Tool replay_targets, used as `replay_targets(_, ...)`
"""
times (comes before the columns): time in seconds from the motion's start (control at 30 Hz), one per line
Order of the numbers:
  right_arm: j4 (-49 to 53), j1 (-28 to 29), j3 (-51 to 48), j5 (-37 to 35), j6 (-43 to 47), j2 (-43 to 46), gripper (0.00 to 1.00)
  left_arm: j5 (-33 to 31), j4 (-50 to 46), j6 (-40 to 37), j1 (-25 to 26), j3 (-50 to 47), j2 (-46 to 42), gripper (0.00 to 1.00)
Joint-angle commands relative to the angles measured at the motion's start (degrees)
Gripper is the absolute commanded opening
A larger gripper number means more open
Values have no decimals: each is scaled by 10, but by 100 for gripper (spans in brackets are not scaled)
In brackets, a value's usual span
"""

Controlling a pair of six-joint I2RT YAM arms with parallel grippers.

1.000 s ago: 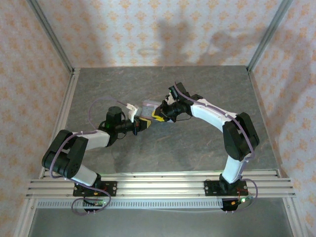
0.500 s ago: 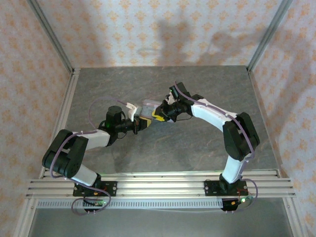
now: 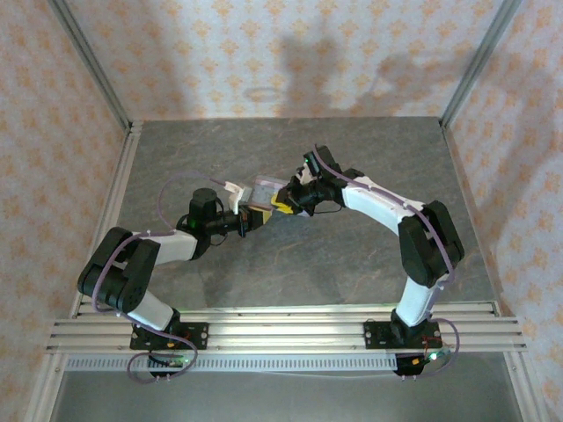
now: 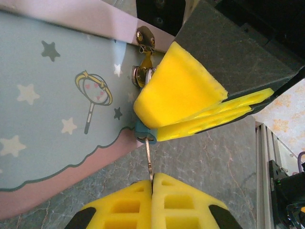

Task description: Unlock the padlock with the key

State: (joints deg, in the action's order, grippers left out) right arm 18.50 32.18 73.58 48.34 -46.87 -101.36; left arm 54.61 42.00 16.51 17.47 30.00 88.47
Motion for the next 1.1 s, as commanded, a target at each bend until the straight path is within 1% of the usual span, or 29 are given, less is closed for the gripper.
replay_targets(0.0, -38, 5, -4, 43, -16, 30, 0, -6, 64, 3, 0, -3, -5, 0)
replay_targets(0.27, -37, -3, -5, 62, -14, 31, 0, 2, 85, 3, -5, -12, -6, 0)
replay_targets(0.57, 30, -6, 12, 67, 34, 30, 0, 15, 39, -24, -20, -4, -19, 0)
replay_targets(0.73, 56, -6, 24, 64, 52, 25, 0, 28, 27, -25, -21, 5, -16, 0)
replay_targets(0.9, 70, -6, 28, 66, 63, 25, 0, 42, 17, -28, -21, 11, -12, 0)
replay_targets(1.07, 69, -7, 30, 68, 57, 24, 0, 40, 9, -33, -20, 12, -13, 0)
